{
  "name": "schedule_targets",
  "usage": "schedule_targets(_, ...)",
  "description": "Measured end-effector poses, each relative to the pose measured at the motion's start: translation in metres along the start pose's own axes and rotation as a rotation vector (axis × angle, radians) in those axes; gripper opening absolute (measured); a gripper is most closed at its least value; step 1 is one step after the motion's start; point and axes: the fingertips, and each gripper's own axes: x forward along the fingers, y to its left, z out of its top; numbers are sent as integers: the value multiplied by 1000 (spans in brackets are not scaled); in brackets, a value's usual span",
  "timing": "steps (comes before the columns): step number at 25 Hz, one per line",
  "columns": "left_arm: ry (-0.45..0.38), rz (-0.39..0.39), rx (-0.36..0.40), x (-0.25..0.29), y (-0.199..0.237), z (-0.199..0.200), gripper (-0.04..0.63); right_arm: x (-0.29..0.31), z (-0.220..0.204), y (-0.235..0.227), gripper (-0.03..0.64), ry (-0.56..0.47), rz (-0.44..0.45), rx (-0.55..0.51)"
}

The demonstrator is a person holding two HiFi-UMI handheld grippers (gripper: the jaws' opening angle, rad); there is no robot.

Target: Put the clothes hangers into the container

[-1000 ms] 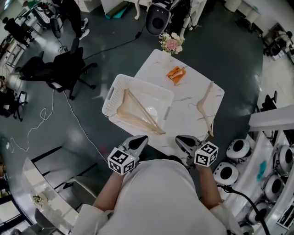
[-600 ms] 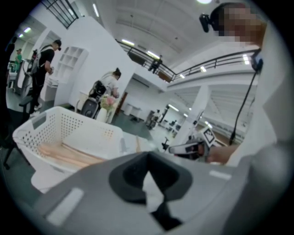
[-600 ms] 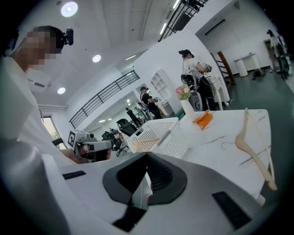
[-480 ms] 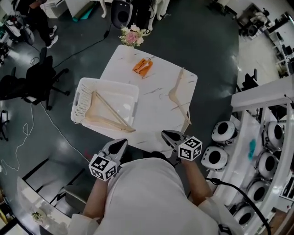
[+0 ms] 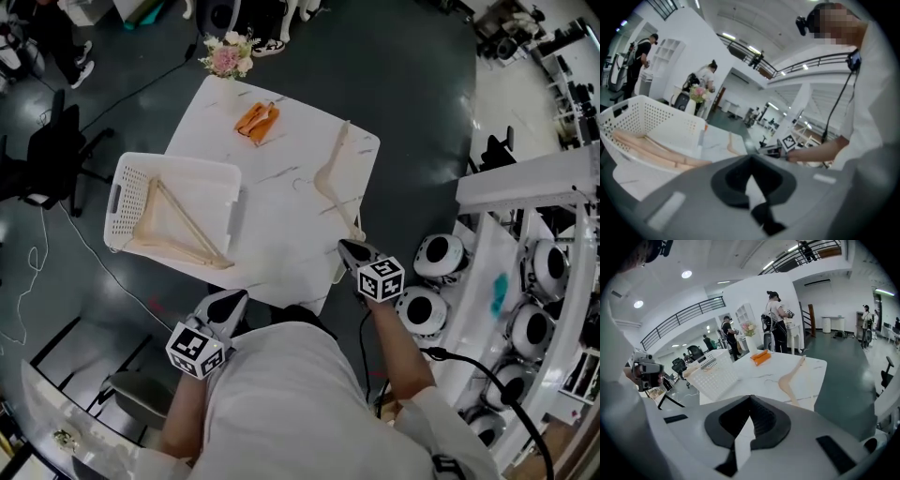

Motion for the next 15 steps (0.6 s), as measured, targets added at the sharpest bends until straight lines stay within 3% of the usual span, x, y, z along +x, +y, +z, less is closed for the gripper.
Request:
schedule_targets(8, 22, 24, -46, 31, -18, -12, 3, 59, 2, -72, 6, 138, -29, -82)
schedule_targets(15, 28, 59, -91, 47, -29, -21, 3, 114, -5, -106, 92, 268, -16, -165)
